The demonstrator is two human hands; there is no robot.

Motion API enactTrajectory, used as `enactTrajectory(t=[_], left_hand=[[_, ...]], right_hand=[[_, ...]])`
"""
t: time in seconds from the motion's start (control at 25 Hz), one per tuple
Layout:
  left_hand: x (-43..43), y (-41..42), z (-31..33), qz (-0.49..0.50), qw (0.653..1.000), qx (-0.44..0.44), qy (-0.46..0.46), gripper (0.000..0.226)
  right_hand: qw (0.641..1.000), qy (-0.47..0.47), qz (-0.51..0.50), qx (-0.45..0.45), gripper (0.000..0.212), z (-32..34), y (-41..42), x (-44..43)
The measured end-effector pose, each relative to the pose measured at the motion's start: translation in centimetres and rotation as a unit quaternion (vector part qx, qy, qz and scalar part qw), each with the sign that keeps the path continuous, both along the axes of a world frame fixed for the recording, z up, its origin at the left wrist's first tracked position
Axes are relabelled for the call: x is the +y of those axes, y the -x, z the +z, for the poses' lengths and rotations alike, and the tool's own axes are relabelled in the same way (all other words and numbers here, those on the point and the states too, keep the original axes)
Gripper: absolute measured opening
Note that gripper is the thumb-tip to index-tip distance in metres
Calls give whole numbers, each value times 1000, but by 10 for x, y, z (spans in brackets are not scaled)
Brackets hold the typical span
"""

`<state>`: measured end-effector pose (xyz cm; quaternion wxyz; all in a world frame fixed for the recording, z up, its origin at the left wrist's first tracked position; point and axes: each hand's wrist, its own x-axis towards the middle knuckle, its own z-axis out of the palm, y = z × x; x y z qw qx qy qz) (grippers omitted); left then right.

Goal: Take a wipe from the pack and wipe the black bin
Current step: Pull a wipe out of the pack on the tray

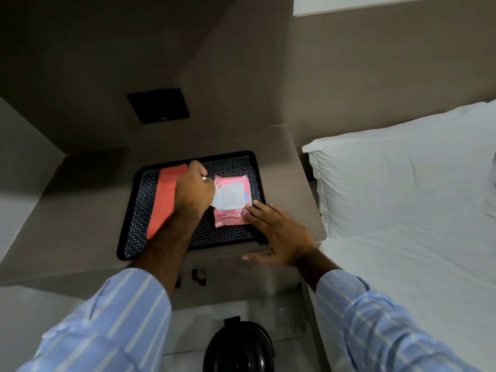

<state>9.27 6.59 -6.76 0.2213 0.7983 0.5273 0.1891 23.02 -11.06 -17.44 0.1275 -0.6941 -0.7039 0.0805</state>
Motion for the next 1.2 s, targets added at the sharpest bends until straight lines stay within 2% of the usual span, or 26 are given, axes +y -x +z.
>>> enactTrajectory(t=[0.08,0.2,0.4,0.52,0.64,0.72,0.76,0.84,0.88,0.92,0.96,1.04,1.12,1.2], left_hand=[[6,6,-7,-80,995,40,-32,33],[2,3,-9,-183,969,151,-73,33],[-6,-4,-10,-158,959,195,-130,39],[-10,-11,-14,-130,966,196,-107,35],[-10,-18,-17,-70,989,129,-21,23],[-7,-18,-20,-62,997,30,-20,14],[-7,-16,-22,-52,997,-50,-20,13],[-10,-9,-23,13,966,-257,36,16],[-13,-5,-22,49,938,-334,82,18],[-16,-2,-22,66,924,-361,106,19],[-19,-2,-23,65,937,-329,96,19],[-25,-5,-26,14,978,-204,37,16],[-27,-11,-33,-73,991,-115,-14,14],[-26,-14,-39,-134,989,-39,-56,15]], right_hand=[[1000,-9,-2,5,104,-2,0,0],[1000,-13,-3,4,104,-2,0,0],[1000,-24,-2,12,104,-3,0,0],[1000,-24,-6,8,104,-3,0,1],[999,-34,-7,14,104,-3,0,0],[999,-35,-7,15,103,-2,0,0],[999,-32,-9,14,103,-2,0,0],[999,-29,-10,9,103,-2,0,0],[999,-29,-10,7,103,-3,0,1],[999,-30,-10,7,103,-4,0,1],[999,-33,-10,8,103,-4,0,1],[999,-37,-9,13,104,-4,0,1],[999,-37,-11,16,104,-3,1,0],[999,-35,-10,15,105,-2,1,0]])
